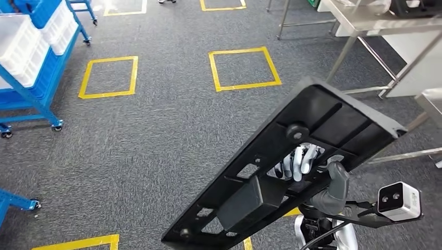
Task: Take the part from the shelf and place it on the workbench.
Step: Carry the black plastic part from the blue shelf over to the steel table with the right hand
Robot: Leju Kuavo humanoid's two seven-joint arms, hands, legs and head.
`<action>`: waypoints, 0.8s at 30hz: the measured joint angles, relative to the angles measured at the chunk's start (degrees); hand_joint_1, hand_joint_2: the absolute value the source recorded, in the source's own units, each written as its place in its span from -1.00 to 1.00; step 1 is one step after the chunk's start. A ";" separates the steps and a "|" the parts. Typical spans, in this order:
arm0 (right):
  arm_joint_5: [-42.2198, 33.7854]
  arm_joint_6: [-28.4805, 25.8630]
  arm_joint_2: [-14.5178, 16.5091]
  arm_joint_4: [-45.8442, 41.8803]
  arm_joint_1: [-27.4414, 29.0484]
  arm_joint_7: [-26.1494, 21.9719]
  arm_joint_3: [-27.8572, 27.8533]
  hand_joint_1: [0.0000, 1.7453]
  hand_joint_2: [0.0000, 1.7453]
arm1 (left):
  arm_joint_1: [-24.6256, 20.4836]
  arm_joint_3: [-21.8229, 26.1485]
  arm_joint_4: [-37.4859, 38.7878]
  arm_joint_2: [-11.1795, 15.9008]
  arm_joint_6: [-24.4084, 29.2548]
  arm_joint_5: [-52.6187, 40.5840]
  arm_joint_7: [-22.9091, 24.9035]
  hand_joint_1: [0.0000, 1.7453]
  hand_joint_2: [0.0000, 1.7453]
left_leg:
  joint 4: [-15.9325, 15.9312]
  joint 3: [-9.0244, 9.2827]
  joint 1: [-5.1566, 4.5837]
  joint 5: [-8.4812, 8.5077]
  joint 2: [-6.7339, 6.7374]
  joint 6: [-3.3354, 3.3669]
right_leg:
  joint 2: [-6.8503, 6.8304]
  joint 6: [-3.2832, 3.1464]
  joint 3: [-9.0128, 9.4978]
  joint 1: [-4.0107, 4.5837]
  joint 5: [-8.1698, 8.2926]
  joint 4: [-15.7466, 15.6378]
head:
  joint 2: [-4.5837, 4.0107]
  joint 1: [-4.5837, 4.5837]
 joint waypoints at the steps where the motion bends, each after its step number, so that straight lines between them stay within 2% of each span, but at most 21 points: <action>1: 0.04 -0.16 0.04 -0.01 -0.05 -0.18 -0.01 1.00 -1.00 | -0.04 -0.03 0.00 0.01 0.00 -0.01 0.09 -1.00 -1.00 | -0.02 0.08 -0.04 -0.07 0.50 -0.28 | 0.62 -0.21 -0.13 0.12 0.14 -0.08 | 0.00 -0.01; 2: 0.08 -0.38 0.09 -0.03 -0.06 -0.38 -0.03 1.00 -1.00 | -0.12 -0.05 0.00 0.03 0.00 0.00 0.20 -1.00 -1.00 | 0.01 0.11 0.01 -0.23 0.67 -0.59 | 1.23 -0.47 -0.09 -0.06 0.29 -0.25 | 0.00 -0.01; 4: 0.09 -0.98 0.23 -0.08 -0.26 -0.58 -0.09 1.00 -1.00 | -0.29 -0.07 0.00 0.13 -0.01 0.24 0.41 -1.00 -1.00 | 1.83 -0.47 0.16 -1.66 -0.98 -1.12 | 2.29 -1.07 0.13 -0.45 0.64 -0.73 | 0.00 -0.03; 6: 0.02 -1.34 0.55 -0.09 -0.55 -0.51 -0.15 1.00 -1.00 | -0.27 -0.07 0.00 0.33 -0.04 0.72 0.54 -1.00 -1.00 | 8.01 -3.21 0.32 -5.07 -3.61 -1.45 | 3.28 -1.53 0.23 -0.66 0.81 -0.93 | 0.00 -0.10; 7: -0.01 -1.39 0.69 -0.07 -0.65 -0.42 -0.16 1.00 -1.00 | -0.17 -0.07 0.00 0.43 -0.07 0.92 0.60 -1.00 -1.00 | 12.09 -5.20 0.36 -6.83 -4.24 -1.56 | 3.86 -1.65 0.19 -0.66 0.83 -0.89 | 0.00 -0.13; 8: -0.04 -1.40 0.80 -0.03 -0.69 -0.35 -0.17 1.00 -1.00 | -0.06 -0.07 0.00 0.52 -0.11 1.06 0.68 -1.00 -1.00 | 15.34 -6.90 0.39 -7.82 -4.49 -1.67 | 4.51 -1.67 0.17 -0.66 0.82 -0.83 | 0.00 -0.13; 9: -0.07 -1.39 0.85 0.01 -0.73 -0.29 -0.19 1.00 -1.00 | 0.02 -0.07 0.00 0.59 -0.15 1.16 0.79 -1.00 -1.00 | 16.84 -7.83 0.44 -7.73 -4.58 -1.74 | 5.19 -1.66 0.15 -0.67 0.81 -0.72 | 0.00 -0.13; 10: -0.09 -1.34 0.90 0.05 -0.77 -0.23 -0.20 1.00 -1.00 | 0.05 -0.07 0.00 0.64 -0.19 1.21 0.93 -1.00 -1.00 | 16.00 -7.66 0.53 -6.46 -4.64 -1.79 | 5.88 -1.60 0.16 -0.71 0.77 -0.57 | 0.00 -0.13; 11: -0.11 -1.28 0.96 0.07 -0.82 -0.20 -0.20 1.00 -1.00 | 0.03 -0.07 0.00 0.71 -0.20 1.31 1.09 -1.00 -1.00 | 12.95 -6.42 0.67 -4.31 -4.87 -1.82 | 6.57 -1.48 0.18 -0.79 0.69 -0.38 | 0.00 -0.13; 13: -0.14 -1.11 1.13 0.07 -0.96 -0.17 -0.21 1.00 -1.00 | -0.03 -0.07 0.00 0.87 -0.25 1.51 1.46 -1.00 -1.00 | 4.94 -2.90 1.00 -0.73 -6.55 -1.84 | 7.81 -1.00 0.04 -0.87 0.41 0.22 | 0.00 -0.13; 14: -0.16 -1.03 1.21 0.07 -1.02 -0.13 -0.21 1.00 -1.00 | -0.04 -0.06 0.00 0.95 -0.30 1.58 1.66 -1.00 -1.00 | 2.39 -1.75 1.08 0.05 -7.30 -1.71 | 8.35 -0.67 -0.17 -0.90 0.35 0.46 | 0.00 -0.12; 15: -0.18 -0.97 1.27 0.08 -1.07 -0.08 -0.21 1.00 -1.00 | -0.06 -0.06 0.00 0.99 -0.35 1.61 1.82 -1.00 -1.00 | 1.19 -1.21 1.05 0.16 -7.76 -1.50 | 8.85 -0.34 -0.40 -0.90 0.38 0.60 | 0.00 -0.10; 17: -0.22 -0.88 1.32 0.09 -1.14 0.08 -0.21 1.00 -1.00 | -0.12 -0.06 0.00 1.03 -0.55 1.64 2.18 -1.00 -1.00 | 1.02 -1.14 0.86 0.29 -7.14 -0.80 | 9.63 0.33 -0.77 -1.00 0.63 0.50 | 0.00 -0.09; 18: -0.23 -0.81 1.32 0.10 -1.16 0.16 -0.21 1.00 -1.00 | -0.22 -0.07 0.00 1.02 -0.66 1.66 2.38 -1.00 -1.00 | 0.83 -1.11 0.84 0.49 -6.66 -0.39 | 9.21 0.61 -0.90 -1.05 0.49 0.68 | 0.00 -0.08; 20: -0.25 -0.55 1.32 0.16 -1.40 0.34 -0.21 1.00 -1.00 | -0.37 -0.05 0.00 1.01 -0.84 1.69 2.83 -1.00 -1.00 | 0.36 -1.11 0.90 0.86 -5.62 0.40 | 6.74 1.11 -2.25 -1.01 -1.44 3.51 | 0.00 0.01; 21: -0.28 -0.34 1.32 0.25 -1.56 0.40 -0.21 1.00 -1.00 | -0.35 -0.05 0.00 1.01 -0.87 1.71 3.03 -1.00 -1.00 | 0.26 -1.16 0.86 0.92 -5.04 0.64 | 5.22 1.29 -3.70 -1.02 -3.26 6.70 | 0.00 0.05; 22: -0.32 -0.18 1.32 0.38 -1.70 0.44 -0.21 1.00 -1.00 | -0.23 -0.04 0.00 1.01 -0.89 1.72 3.21 -1.00 -1.00 | 0.23 -1.24 0.78 0.91 -4.45 0.79 | 4.33 1.46 -5.56 -1.02 -5.18 10.57 | 0.00 0.08; 23: -0.35 -0.05 1.32 0.55 -1.76 0.48 -0.21 1.00 -1.00 | -0.10 -0.04 0.00 1.01 -0.91 1.72 3.36 -1.00 -1.00 | 0.25 -1.31 0.70 0.89 -3.81 0.84 | 3.97 1.58 -7.29 -1.08 -6.61 14.17 | 0.00 0.07; 24: -0.38 0.02 1.31 0.74 -1.75 0.50 -0.21 1.00 -1.00 | 0.00 -0.04 0.00 1.01 -0.93 1.72 3.50 -1.00 -1.00 | 0.26 -1.34 0.63 0.86 -3.15 0.88 | 3.81 1.63 -8.31 -1.12 -7.08 16.31 | 0.00 0.08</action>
